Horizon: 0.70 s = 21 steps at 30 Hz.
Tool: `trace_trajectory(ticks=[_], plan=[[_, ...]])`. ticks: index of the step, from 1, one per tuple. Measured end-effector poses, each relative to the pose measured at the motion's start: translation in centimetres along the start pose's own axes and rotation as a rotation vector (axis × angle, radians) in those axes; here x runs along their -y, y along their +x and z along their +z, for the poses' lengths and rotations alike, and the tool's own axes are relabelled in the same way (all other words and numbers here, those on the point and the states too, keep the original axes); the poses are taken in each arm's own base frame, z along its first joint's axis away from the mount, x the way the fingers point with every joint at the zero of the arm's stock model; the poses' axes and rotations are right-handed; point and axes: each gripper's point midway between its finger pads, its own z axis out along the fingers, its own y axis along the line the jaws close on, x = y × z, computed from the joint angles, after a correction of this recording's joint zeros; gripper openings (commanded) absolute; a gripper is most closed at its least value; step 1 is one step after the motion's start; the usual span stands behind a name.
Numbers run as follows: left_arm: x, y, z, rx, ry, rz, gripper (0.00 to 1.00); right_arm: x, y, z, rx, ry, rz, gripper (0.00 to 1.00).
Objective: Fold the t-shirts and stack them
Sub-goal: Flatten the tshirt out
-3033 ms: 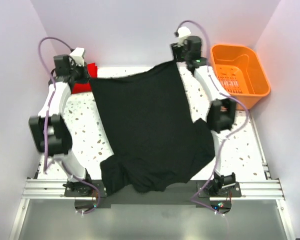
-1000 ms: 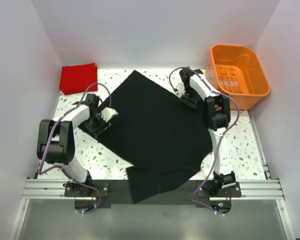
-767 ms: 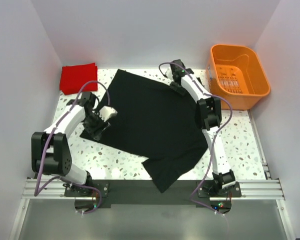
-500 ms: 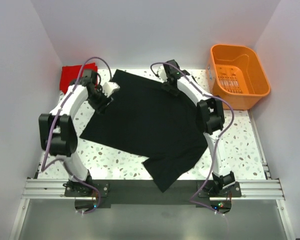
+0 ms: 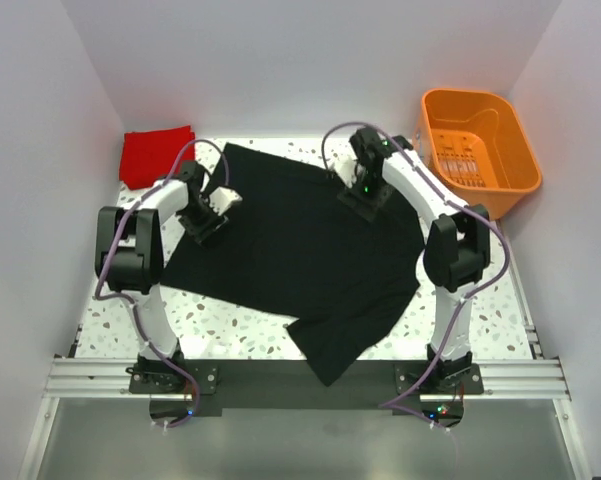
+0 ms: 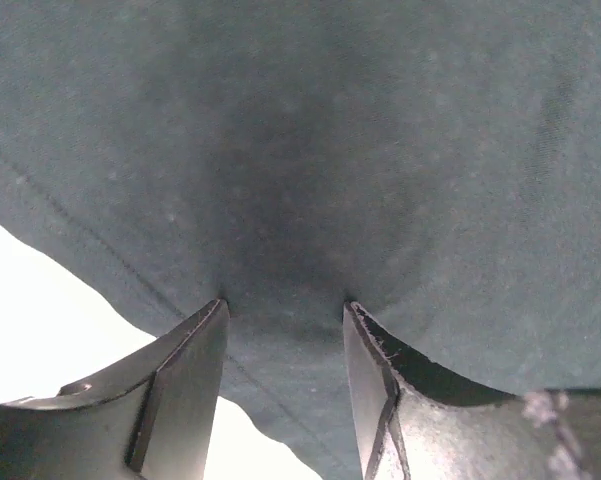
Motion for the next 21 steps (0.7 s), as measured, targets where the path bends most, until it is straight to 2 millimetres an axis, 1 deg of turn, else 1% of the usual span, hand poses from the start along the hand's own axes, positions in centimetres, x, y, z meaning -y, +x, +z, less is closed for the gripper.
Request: trace_trajectory(ticks=[1,2,4,6,8,11,13,15,18,20,21], plan=[[0.5,0.7,-0.2,-0.009,-0.001,-0.001,0.53,-1.7,1.2,0.7,-0.032,-0.059,0.003,0.7],[1.1,1.5,-0.3,-0.022,0.0,-0.001,0.53,-3.4,2.8,1.4,-0.083,-0.123,0.002,0.68],[2.5,3.3,-0.8,-0.045,0.007,-0.004,0.53,-6.4,5.8,2.3,-0.175,-0.227,0.002,0.66],[4.0,4.9,-1.1,-0.068,0.023,-0.01,0.53,-8.5,8.0,2.6,-0.237,-0.294,0.005,0.65],[5.7,6.6,-1.5,-0.089,0.044,-0.018,0.54,-9.8,9.9,2.6,-0.287,-0.327,0.004,0.61],[7.6,8.3,-2.1,-0.112,0.077,-0.026,0.56,-10.4,11.4,2.5,-0.307,-0.324,0.001,0.58],[8.7,9.0,-2.4,-0.123,0.106,-0.043,0.57,-10.2,12.0,3.1,-0.321,-0.296,-0.007,0.57],[9.4,9.2,-2.7,-0.129,0.137,-0.056,0.57,-9.7,12.5,4.2,-0.339,-0.267,-0.02,0.57],[10.3,9.0,-3.2,-0.123,0.181,-0.068,0.57,-8.6,12.6,5.9,-0.355,-0.234,-0.034,0.56],[10.3,8.2,-3.8,-0.095,0.201,-0.08,0.58,-7.6,12.6,6.5,-0.358,-0.23,-0.022,0.57],[9.9,7.3,-4.3,-0.067,0.202,-0.087,0.6,-7.1,12.3,6.6,-0.348,-0.231,-0.011,0.58]])
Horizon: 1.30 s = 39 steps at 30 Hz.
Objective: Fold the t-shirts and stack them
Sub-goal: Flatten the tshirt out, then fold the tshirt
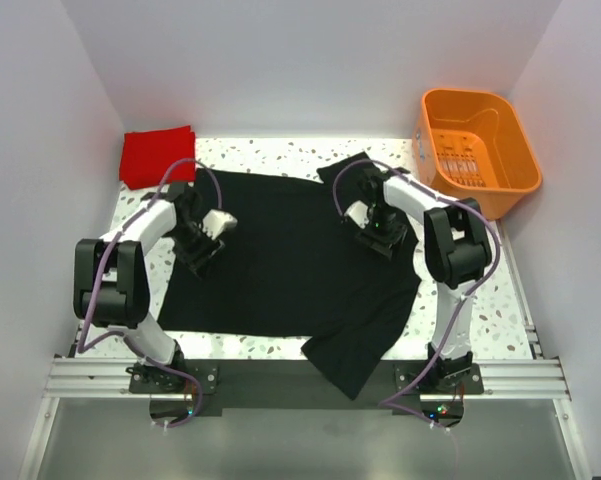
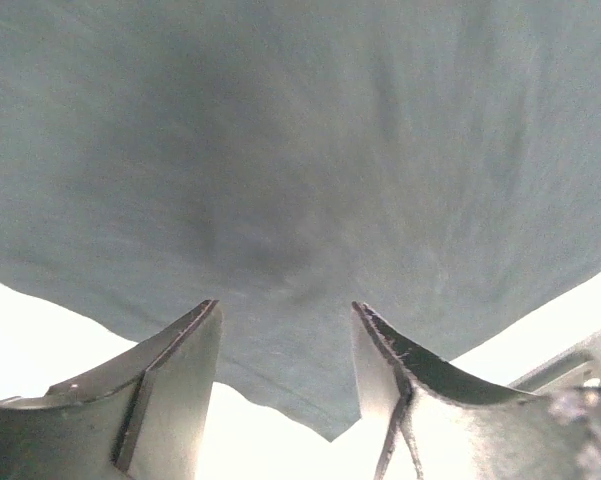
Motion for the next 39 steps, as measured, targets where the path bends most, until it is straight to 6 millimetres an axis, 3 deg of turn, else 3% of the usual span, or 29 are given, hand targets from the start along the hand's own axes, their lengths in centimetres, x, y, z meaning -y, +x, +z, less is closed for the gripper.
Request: trace_trajectory(ticks=[2,7,9,12,14,17,20,24,27,31,36,39], plan=[[-1.1,-2.5,-1.8,0.088,-0.015,-0.002,0.6,1.3,-1.4,-1.2,0.064,0.003,0.027,0.59],[-5.7,-10.5,-8.1,0.362,-0.119,0.002,0.63,7.0,-7.3,-8.8,0.412,0.095,0.181,0.61],[-8.0,-13.7,-10.6,0.471,-0.176,0.009,0.63,9.0,-8.7,-11.2,0.527,0.129,0.26,0.61],[-11.4,-17.8,-12.7,0.583,-0.232,-0.002,0.64,11.9,-10.2,-13.4,0.646,0.177,0.383,0.63],[-13.5,-19.9,-13.0,0.629,-0.256,-0.013,0.63,14.1,-11.4,-14.0,0.7,0.21,0.458,0.61],[-16.6,-22.6,-12.1,0.671,-0.274,-0.039,0.63,17.6,-13.8,-13.3,0.745,0.263,0.554,0.59],[-18.9,-24.0,-10.7,0.689,-0.283,-0.062,0.63,20.5,-16.2,-10.7,0.769,0.285,0.633,0.58],[-20.9,-24.8,-9.0,0.698,-0.293,-0.084,0.65,21.8,-17.7,-6.2,0.753,0.253,0.697,0.59],[-21.8,-25.0,-8.2,0.7,-0.303,-0.094,0.67,22.4,-18.3,-3.9,0.745,0.241,0.727,0.6],[-22.5,-25.1,-7.2,0.693,-0.308,-0.099,0.67,23.0,-18.8,-3.3,0.764,0.245,0.745,0.6],[-23.0,-24.7,-5.6,0.664,-0.308,-0.102,0.68,23.7,-19.5,-4.1,0.816,0.252,0.771,0.57],[-23.5,-24.7,-4.7,0.65,-0.31,-0.099,0.69,23.8,-19.9,-4.1,0.831,0.245,0.783,0.49]])
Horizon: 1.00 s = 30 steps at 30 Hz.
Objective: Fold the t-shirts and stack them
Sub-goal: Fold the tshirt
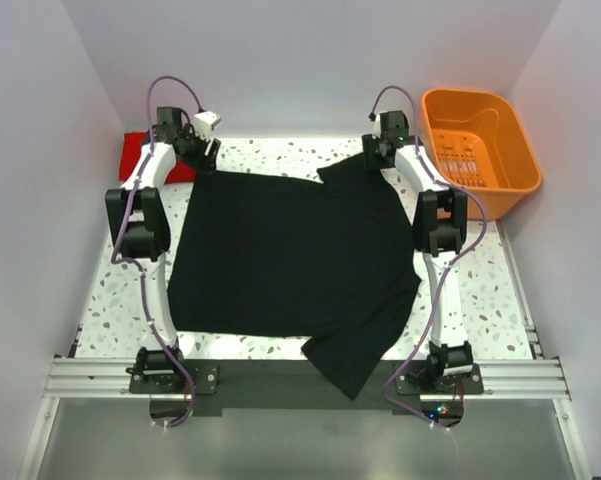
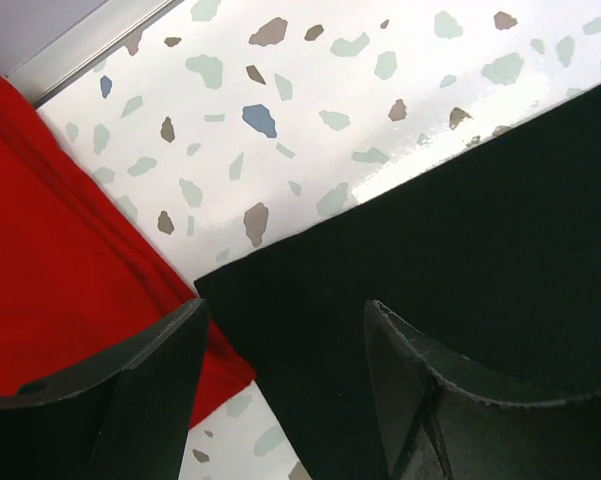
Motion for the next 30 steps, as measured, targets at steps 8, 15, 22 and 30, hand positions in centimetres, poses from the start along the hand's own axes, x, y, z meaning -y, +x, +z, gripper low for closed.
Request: trace_trajectory(ticks=[8,15,22,30], plan=[[-0.8,1.3,2.6,-0.022,0.016,0.082,0.6,-0.8,0.4,0.8,-0.004,-0.043,0.018,0.0],[-0.7,1.8,3.6,-0.015,0.061,0.216,0.52,-0.6,0.4,0.8,-0.004,-0.049,0.017,0.0],[-1.8,2.2,4.2,0.013,0.082,0.307,0.46,-0.5,0.5,0.8,-0.006,-0.062,0.016,0.0],[-2.7,3.4,4.4,0.018,0.102,0.331,0.49,-0.5,0.5,0.8,-0.005,-0.069,-0.015,0.0]])
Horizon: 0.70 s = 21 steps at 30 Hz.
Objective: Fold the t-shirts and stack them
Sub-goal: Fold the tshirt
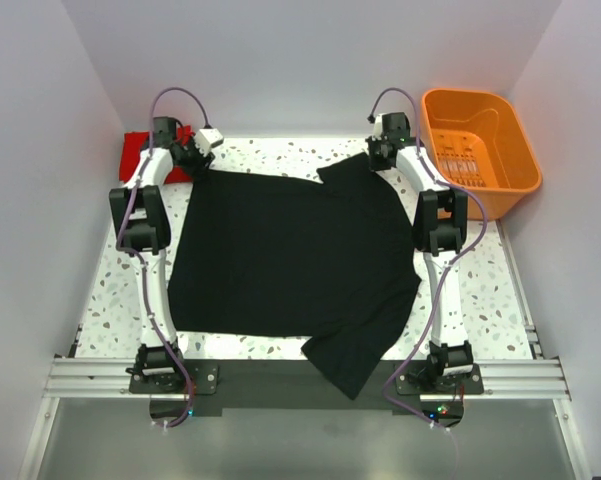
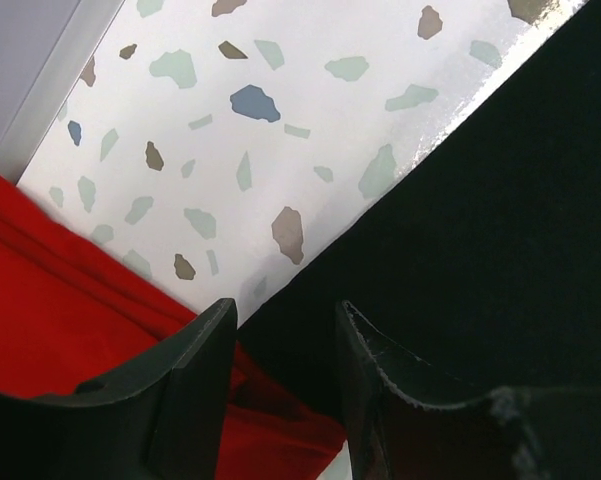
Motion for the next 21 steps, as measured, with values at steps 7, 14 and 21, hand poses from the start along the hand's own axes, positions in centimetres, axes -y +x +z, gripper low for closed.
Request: trace_trajectory(ticks=[7,14,21], plan=[[0.5,-0.1,0.4,0.022,0.045,0.035,0.33,-0.1,0.0,0.0,0.0,-0.009,-0.017,0.0],[1.3,-0.4,0.8,0.042,0.106,0.061,0.0,-0.1,0.0,0.0,0.0,-0.022,-0.033,0.0],[1.5,-0.7,0.9,0.078,0.106,0.075,0.0,-0.2,-0.1,-0.1,0.002,-0.024,-0.04,0.0]])
